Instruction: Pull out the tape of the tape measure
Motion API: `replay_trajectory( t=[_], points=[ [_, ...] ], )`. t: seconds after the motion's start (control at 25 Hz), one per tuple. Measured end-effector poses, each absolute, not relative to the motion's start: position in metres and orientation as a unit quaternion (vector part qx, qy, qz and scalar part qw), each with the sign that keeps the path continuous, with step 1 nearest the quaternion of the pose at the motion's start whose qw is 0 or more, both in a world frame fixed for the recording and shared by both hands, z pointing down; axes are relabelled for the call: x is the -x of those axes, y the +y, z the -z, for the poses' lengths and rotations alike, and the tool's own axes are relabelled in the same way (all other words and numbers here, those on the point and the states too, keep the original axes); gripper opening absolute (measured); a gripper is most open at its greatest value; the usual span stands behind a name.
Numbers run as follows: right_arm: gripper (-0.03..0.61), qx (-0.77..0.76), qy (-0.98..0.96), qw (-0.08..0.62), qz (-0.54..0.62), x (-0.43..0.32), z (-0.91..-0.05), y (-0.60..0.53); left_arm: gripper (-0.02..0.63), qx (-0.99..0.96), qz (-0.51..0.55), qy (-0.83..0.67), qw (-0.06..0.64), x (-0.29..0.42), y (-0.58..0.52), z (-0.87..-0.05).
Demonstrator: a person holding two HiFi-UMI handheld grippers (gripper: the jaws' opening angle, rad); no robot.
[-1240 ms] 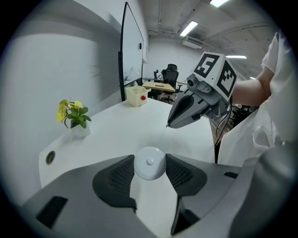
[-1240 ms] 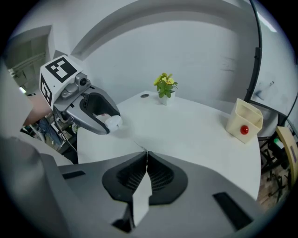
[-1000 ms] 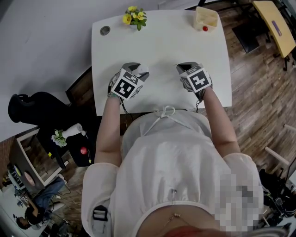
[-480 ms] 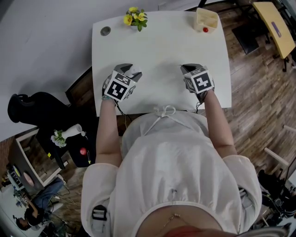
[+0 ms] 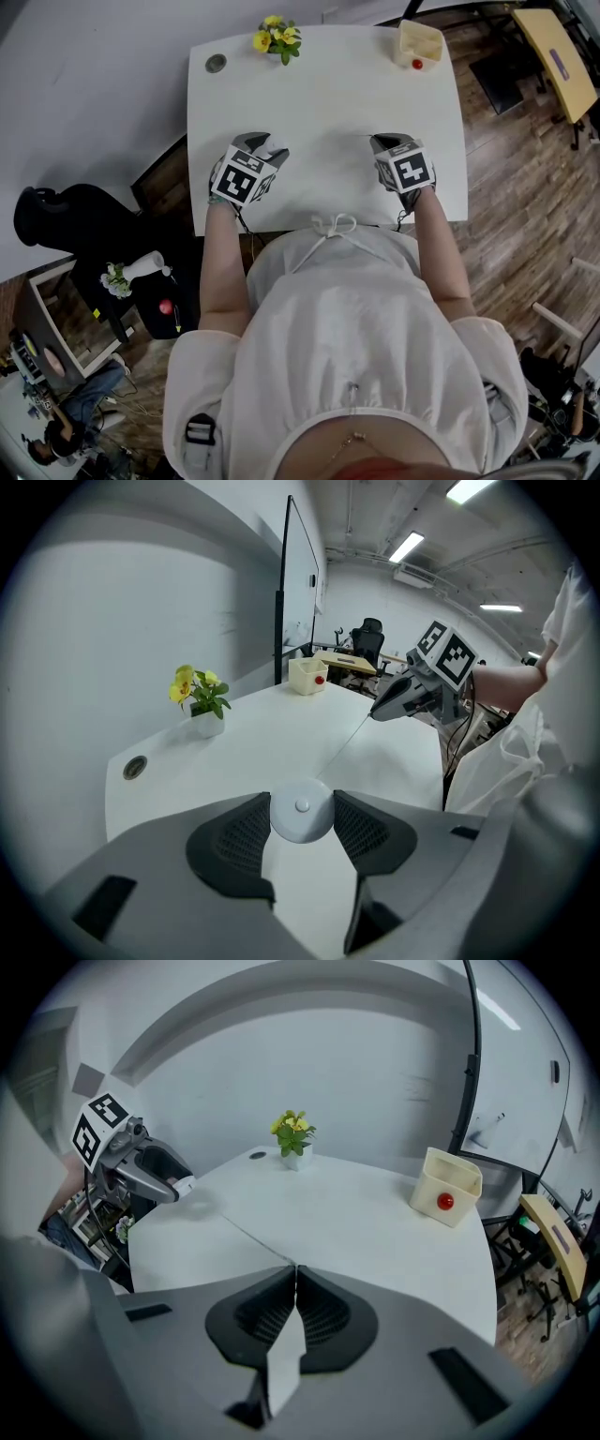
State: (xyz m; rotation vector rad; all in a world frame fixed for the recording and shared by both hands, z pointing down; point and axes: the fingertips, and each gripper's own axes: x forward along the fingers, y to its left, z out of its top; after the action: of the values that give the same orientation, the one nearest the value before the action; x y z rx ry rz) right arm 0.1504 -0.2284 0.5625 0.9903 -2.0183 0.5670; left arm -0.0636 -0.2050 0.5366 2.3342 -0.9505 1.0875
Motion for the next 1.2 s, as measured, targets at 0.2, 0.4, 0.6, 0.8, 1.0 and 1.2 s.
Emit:
replay_trajectory(
  t=[0.2,0.4,0.6,0.8,1.0,1.2],
  points=[
    [0.011,-0.399,-0.796,0.395,-0.228,-0.150,-0.558,-0.229,0.227,-0.830,-0.384,-0.350,0.204,0.067,-0.206,-0.535],
    [0.009,-0.426,-0.781,0.396,-0.230,-0.170,-0.559,-0.234,0.227,-0.817,-0.391,-0.372,0.202,0.085,-0.209,-0.535],
    [0.009,-0.439,-0.777,0.383,-0.236,-0.182,-0.558,-0.238,0.227,-0.815,-0.379,-0.385,0.210,0.093,-0.209,-0.532],
    [0.009,-0.446,-0.773,0.389,-0.230,-0.188,-0.559,-0.240,0.227,-0.817,-0.379,-0.381,0.210,0.088,-0.210,-0.534],
    [0.009,-0.451,-0.767,0.396,-0.229,-0.193,-0.563,-0.239,0.227,-0.818,-0.379,-0.377,0.214,0.086,-0.209,-0.535],
    [0.009,-0.468,-0.751,0.412,-0.216,-0.209,-0.561,-0.244,0.227,-0.802,-0.385,-0.398,0.223,0.103,-0.214,-0.537]
  ],
)
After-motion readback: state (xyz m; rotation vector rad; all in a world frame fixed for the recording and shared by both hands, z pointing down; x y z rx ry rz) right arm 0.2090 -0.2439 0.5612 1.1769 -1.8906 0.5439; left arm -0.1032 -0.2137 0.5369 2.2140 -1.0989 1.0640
